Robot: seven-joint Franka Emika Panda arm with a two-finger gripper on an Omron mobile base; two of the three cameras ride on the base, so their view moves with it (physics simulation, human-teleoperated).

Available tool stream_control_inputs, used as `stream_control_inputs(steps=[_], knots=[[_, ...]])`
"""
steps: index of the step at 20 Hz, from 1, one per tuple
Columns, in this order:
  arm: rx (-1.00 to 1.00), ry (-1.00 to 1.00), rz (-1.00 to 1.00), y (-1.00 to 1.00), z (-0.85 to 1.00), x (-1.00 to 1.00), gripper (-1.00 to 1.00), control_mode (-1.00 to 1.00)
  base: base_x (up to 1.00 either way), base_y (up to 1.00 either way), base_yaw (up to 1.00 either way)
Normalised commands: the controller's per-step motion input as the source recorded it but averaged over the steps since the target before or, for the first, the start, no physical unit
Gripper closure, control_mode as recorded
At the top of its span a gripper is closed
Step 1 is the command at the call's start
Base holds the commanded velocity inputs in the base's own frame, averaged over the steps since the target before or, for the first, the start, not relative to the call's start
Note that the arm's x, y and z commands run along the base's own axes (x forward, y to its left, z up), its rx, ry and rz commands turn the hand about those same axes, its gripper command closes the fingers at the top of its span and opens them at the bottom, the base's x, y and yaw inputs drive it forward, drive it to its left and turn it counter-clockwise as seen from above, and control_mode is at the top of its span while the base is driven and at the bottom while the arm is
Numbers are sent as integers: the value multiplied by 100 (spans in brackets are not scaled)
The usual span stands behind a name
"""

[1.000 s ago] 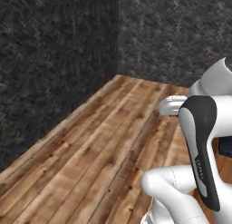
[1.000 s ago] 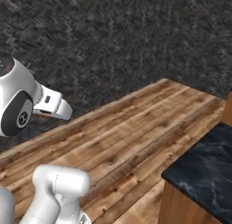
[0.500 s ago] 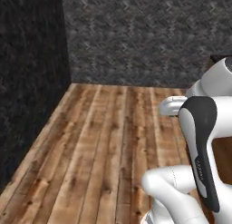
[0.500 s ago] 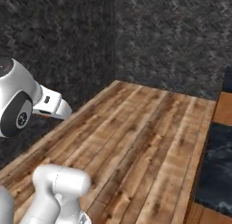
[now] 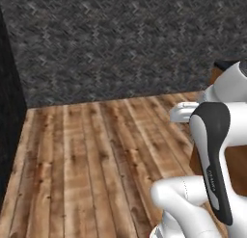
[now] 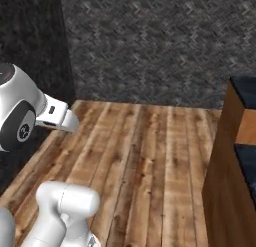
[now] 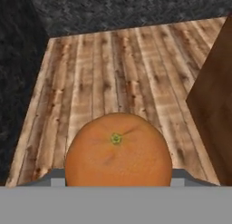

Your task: Pick up the banana and tangerine from the fridge and place one fruit on each plate on the dining counter.

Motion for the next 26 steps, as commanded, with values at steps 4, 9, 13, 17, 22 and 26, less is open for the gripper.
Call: stream_control_inputs(steps=[4,9,13,17,22,26], knots=[[0,0,0,0,0,0,100,100,100,73,-48],[0,0,0,0,0,0,100,100,100,73,-50],[0,0,0,0,0,0,100,100,100,74,-51],[0,0,0,0,0,0,100,100,100,74,-51],[0,0,0,0,0,0,100,100,100,73,-50],[0,0,0,0,0,0,100,100,100,71,-49]])
